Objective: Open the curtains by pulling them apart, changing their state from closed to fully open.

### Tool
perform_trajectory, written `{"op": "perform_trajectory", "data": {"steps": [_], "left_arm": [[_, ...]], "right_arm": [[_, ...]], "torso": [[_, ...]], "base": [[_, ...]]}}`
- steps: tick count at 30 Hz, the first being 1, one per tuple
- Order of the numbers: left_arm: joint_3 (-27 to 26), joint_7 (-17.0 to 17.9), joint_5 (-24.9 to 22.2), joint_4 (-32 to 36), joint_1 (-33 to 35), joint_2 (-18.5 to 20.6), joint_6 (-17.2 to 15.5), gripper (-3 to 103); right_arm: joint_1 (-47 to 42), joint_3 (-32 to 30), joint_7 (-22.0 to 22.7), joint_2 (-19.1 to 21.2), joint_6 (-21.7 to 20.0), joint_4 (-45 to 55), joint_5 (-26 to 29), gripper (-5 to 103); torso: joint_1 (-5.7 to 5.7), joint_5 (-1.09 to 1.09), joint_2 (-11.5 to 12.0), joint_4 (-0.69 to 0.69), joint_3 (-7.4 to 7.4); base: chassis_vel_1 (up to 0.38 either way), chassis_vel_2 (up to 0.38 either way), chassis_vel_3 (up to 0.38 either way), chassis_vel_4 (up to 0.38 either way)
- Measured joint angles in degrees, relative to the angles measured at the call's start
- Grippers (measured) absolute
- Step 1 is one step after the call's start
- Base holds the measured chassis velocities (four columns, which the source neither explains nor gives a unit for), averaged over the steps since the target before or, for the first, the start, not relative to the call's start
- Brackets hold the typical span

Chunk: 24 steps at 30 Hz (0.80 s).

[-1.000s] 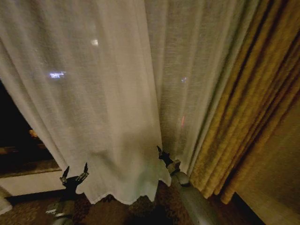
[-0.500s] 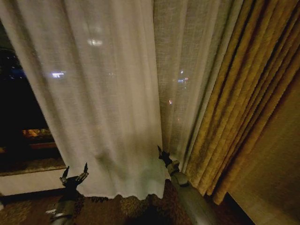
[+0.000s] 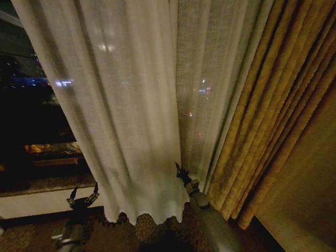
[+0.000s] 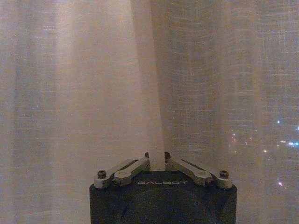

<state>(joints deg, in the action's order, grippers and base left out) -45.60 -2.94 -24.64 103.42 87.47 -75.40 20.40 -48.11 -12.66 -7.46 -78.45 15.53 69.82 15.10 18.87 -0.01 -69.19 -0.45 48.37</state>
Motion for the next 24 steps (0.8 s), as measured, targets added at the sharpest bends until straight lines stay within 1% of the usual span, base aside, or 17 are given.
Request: {"op": "perform_trajectory", "data": {"steps": [5,10,15,17,18,22,24], "left_arm": [[0.00,0.01,0.00,0.00,0.00,-0.01,0.00,100],[0.01,0.01,0.00,0.00,0.00,-0.01,0.00,100],[0.02,0.01,0.00,0.00,-0.01,-0.01,0.00,100],[0.02,-0.01,0.00,0.00,-0.01,-0.02,0.00,100],[0.03,-0.04,0.00,0.00,-0.01,-0.02,0.00,100],[0.03,-0.08,0.00,0.00,0.00,-0.02,0.00,100],[0.02,-0.07,0.00,0.00,0.01,-0.02,0.00,100]], "right_arm": [[0.15,-0.04,-0.43,0.04,-0.27,-0.28,0.00,0],[0.71,-0.15,-0.27,0.08,-0.16,-0.78,-0.01,0],[1.51,-0.01,1.28,-0.21,1.69,-1.68,-0.15,0],[1.67,-0.06,1.89,-0.33,1.92,-1.83,-0.96,0],[1.76,-0.23,2.21,-0.30,2.06,-2.04,-2.41,0],[1.79,-0.28,2.44,-0.01,2.11,-2.28,-4.79,0],[1.79,-0.23,3.17,0.15,2.07,-2.39,-6.13,0]], "torso": [[0.00,0.00,0.00,0.00,0.00],[0.01,0.01,0.00,0.00,0.01],[0.02,-0.01,0.01,0.00,0.01],[0.04,0.03,0.02,-0.01,0.01],[0.04,0.03,0.02,-0.02,0.02],[0.03,0.02,0.02,-0.03,0.01],[-0.02,-0.01,0.00,-0.01,0.00]], "base": [[-0.172,-0.032,0.198,0.045],[-0.296,-0.055,0.290,0.076],[-0.338,-0.091,0.325,0.116],[-0.258,-0.096,0.246,0.105],[-0.142,-0.109,0.083,0.096],[-0.048,-0.071,0.052,0.038],[0.026,-0.004,-0.025,-0.001]]}}
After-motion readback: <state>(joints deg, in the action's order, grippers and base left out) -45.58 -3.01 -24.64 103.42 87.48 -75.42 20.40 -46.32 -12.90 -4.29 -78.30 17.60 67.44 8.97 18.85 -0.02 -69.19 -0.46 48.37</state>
